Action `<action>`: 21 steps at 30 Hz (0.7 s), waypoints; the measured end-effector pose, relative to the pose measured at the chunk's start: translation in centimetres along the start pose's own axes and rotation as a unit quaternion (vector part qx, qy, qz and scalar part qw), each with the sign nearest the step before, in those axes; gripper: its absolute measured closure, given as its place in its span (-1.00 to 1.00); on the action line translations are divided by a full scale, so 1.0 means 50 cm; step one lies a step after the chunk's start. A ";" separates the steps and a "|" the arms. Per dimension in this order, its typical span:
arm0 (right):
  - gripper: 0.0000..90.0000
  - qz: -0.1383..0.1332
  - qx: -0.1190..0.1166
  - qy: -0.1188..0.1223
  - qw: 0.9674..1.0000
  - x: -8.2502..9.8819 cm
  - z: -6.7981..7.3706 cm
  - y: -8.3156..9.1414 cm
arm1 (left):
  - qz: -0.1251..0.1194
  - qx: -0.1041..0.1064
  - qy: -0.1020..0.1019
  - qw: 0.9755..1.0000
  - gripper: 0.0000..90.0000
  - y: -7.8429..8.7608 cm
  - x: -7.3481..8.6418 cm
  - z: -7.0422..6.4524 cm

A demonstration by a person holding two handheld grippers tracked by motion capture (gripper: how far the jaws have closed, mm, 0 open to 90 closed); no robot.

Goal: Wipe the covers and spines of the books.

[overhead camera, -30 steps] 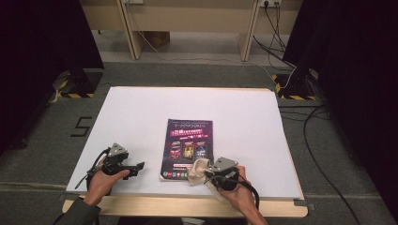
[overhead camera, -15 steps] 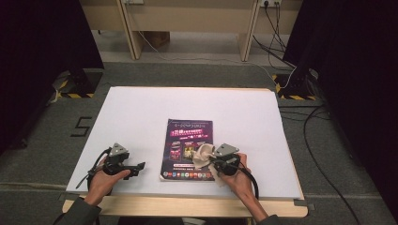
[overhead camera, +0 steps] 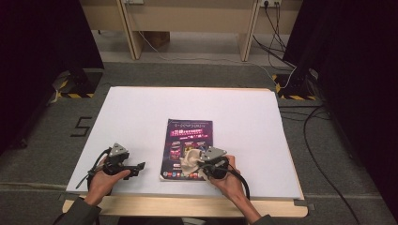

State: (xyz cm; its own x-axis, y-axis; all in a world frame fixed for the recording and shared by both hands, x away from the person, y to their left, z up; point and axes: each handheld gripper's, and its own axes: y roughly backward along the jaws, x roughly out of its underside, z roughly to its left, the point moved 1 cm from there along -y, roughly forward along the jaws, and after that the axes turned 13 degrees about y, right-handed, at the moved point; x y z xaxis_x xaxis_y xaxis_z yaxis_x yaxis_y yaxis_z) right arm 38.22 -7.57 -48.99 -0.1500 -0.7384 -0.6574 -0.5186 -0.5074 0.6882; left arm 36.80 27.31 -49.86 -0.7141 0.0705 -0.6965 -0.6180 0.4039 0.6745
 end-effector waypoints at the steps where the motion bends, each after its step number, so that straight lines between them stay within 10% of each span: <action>1: 0.68 0.001 0.004 0.000 1.000 0.000 -0.008 -0.004 | 0.002 0.000 0.000 1.000 -0.59 0.000 0.000 0.000; 21: 0.68 0.033 0.088 -0.059 0.994 -0.026 -0.206 -0.117 | 0.000 0.002 0.000 1.000 -0.59 0.001 0.000 0.002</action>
State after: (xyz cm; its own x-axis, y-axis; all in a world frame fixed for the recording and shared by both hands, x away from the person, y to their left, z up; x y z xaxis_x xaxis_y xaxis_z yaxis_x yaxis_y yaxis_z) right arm 50.13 -8.18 -49.00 -0.2803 -0.7050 -0.6515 -0.6420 -0.3669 0.6732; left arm 36.79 27.41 -49.84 -0.7143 0.0706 -0.6963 -0.6167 0.4067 0.6739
